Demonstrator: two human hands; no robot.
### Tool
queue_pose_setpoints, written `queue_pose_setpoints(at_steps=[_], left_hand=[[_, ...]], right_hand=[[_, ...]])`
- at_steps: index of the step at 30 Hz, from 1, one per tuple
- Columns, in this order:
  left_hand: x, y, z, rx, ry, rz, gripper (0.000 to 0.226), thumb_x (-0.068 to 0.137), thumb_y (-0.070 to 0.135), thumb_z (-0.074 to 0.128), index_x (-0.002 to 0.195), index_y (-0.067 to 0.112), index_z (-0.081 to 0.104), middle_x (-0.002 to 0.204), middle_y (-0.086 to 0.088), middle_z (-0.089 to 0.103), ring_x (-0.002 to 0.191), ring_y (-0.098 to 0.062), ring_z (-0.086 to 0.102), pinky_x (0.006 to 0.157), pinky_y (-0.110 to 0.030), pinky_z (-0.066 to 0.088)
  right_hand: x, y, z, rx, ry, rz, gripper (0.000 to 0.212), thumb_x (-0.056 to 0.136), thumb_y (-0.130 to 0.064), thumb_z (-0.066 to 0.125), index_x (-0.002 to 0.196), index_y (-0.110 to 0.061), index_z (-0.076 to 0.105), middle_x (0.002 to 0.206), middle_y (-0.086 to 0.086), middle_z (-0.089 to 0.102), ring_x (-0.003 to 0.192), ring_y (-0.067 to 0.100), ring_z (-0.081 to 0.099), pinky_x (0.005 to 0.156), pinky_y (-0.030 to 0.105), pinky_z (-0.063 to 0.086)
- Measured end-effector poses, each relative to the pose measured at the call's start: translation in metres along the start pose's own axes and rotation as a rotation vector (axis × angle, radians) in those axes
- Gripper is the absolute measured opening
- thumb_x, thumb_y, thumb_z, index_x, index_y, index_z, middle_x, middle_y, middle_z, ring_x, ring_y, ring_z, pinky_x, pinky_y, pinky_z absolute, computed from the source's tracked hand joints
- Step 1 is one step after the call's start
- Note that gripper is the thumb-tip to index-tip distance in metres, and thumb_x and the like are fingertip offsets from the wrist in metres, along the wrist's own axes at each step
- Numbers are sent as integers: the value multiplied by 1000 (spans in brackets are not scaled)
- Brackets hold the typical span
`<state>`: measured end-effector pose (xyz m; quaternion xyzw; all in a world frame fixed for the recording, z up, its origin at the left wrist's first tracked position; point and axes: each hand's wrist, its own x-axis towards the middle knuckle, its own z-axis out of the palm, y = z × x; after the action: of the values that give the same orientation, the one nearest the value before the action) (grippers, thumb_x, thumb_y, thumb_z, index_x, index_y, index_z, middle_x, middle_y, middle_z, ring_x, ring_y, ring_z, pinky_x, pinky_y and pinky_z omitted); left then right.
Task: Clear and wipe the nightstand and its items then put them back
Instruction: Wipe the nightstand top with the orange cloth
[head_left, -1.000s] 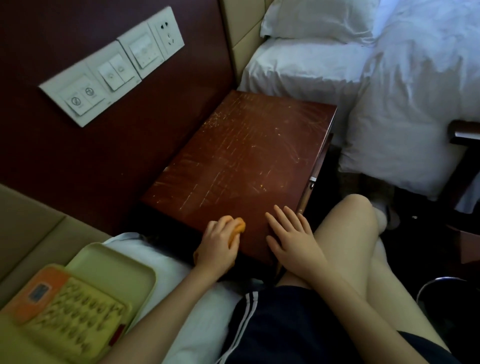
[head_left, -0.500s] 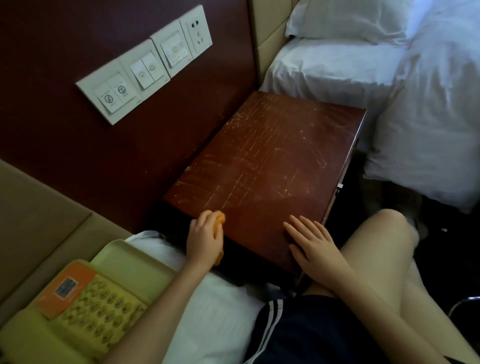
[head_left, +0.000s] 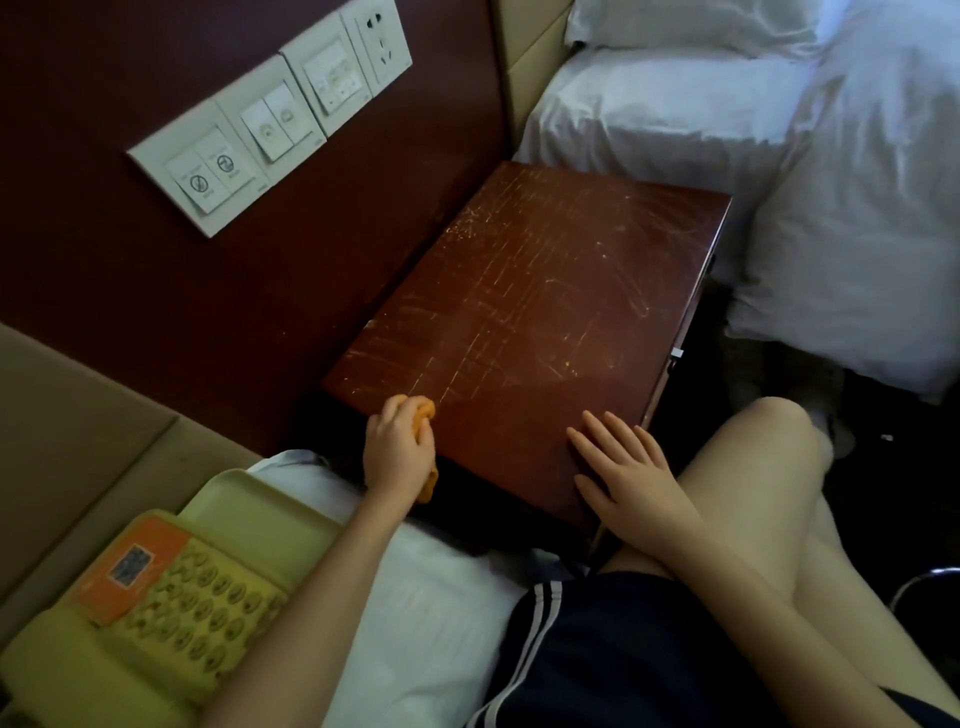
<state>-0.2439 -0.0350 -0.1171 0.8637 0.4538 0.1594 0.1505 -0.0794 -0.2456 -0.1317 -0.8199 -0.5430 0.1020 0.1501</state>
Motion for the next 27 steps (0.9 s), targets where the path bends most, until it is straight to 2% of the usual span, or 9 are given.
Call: queue_pose_setpoints(at_steps=[4, 10, 13, 15, 18, 20, 25, 27], left_hand=[[-25, -8, -1, 28, -104, 171, 29, 88, 14, 55, 117, 18, 60, 120, 3, 55, 103, -22, 48, 81, -25, 38], [3, -29, -17, -40, 15, -92, 22, 90, 10, 52, 107, 13, 65, 118, -3, 57, 103, -26, 54, 83, -32, 43], [18, -14, -14, -34, 19, -130, 23, 90, 10, 50, 108, 13, 64, 120, -4, 56, 104, -25, 53, 83, -32, 43], [14, -3, -10, -32, -21, -62, 23, 90, 10, 52, 109, 14, 64, 121, -3, 56, 105, -23, 52, 82, -28, 41], [-6, 1, -5, -12, -131, 127, 24, 89, 12, 54, 111, 17, 63, 119, 3, 55, 105, -19, 50, 83, -25, 39], [-12, -8, -8, 52, -136, 172, 24, 88, 13, 54, 109, 20, 62, 117, 5, 56, 102, -19, 50, 80, -27, 40], [12, -20, -16, 67, -4, -83, 24, 91, 12, 49, 110, 16, 63, 121, -3, 56, 101, -27, 52, 79, -33, 43], [22, -11, -12, 62, 15, -127, 24, 91, 11, 48, 110, 15, 63, 121, -4, 55, 103, -28, 51, 80, -34, 42]], right_hand=[[0, 2, -1, 29, 13, 28, 54, 98, -41, 35, 147, -31, 16, 156, -8, 7, 144, 15, -2, 105, 21, -19], [-3, 3, -2, 77, 9, 26, 55, 97, -39, 37, 147, -33, 15, 156, -9, 5, 144, 14, -4, 107, 24, -16], [-4, 5, -3, 91, 24, 33, 55, 97, -39, 37, 147, -32, 15, 156, -9, 6, 143, 14, -4, 109, 26, -14], [-4, 5, -3, 107, 29, 36, 55, 97, -38, 38, 147, -32, 16, 156, -9, 6, 143, 13, -4, 109, 26, -13], [-3, 6, -3, 131, 10, 24, 55, 97, -38, 37, 147, -34, 13, 156, -10, 2, 137, 5, -15, 108, 26, -15], [-3, 6, -3, 139, 3, 19, 56, 97, -38, 36, 147, -35, 12, 156, -11, 1, 135, 3, -18, 108, 27, -15], [-3, 6, -3, 136, -6, 27, 55, 97, -38, 37, 147, -33, 15, 156, -9, 3, 143, 14, -7, 111, 30, -11], [-4, 6, -3, 138, 4, 43, 55, 97, -38, 38, 147, -33, 16, 156, -9, 5, 144, 15, -6, 112, 30, -9]])
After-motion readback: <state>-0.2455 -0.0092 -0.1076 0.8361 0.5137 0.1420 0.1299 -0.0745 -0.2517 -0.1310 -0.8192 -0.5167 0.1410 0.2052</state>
